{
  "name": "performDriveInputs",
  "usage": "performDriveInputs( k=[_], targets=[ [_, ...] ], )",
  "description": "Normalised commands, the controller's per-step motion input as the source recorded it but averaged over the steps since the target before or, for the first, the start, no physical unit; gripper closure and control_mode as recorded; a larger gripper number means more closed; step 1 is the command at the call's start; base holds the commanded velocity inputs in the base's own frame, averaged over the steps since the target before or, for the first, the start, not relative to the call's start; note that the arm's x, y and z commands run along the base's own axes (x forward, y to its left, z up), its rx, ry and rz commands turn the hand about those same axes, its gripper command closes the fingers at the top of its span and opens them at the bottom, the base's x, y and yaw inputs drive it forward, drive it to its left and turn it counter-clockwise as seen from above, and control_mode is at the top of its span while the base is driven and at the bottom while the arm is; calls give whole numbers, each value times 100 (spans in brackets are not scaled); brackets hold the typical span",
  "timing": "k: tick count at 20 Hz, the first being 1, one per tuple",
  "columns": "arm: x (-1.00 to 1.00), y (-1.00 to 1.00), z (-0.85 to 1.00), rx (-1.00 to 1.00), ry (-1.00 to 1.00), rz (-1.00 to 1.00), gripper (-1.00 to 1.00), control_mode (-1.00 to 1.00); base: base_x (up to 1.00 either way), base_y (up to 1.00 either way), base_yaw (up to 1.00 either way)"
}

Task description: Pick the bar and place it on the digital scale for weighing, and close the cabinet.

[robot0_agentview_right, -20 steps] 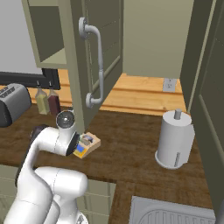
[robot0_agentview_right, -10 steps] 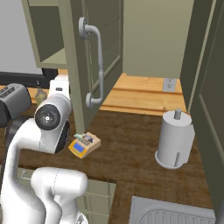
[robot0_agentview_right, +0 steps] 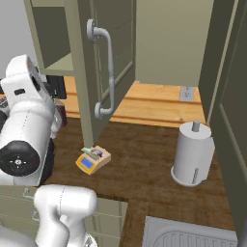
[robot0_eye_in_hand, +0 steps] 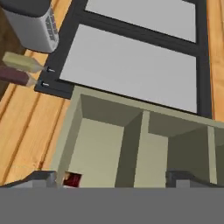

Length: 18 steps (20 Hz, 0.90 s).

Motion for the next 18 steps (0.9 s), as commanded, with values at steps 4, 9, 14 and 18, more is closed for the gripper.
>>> performDriveInputs(
  k=[4, 9, 14, 18],
  targets=[
    [-100, -11, 0, 0, -56, 0, -100, -100, 0, 0, 0],
    [-100, -32, -29, 0, -51, 0, -100, -100, 0, 0, 0],
    [-100, -33, -51, 0, -45, 0, -100, -100, 0, 0, 0],
    [-40, -41, -95, 0, -8, 0, -100, -100, 0, 0, 0]
  ],
)
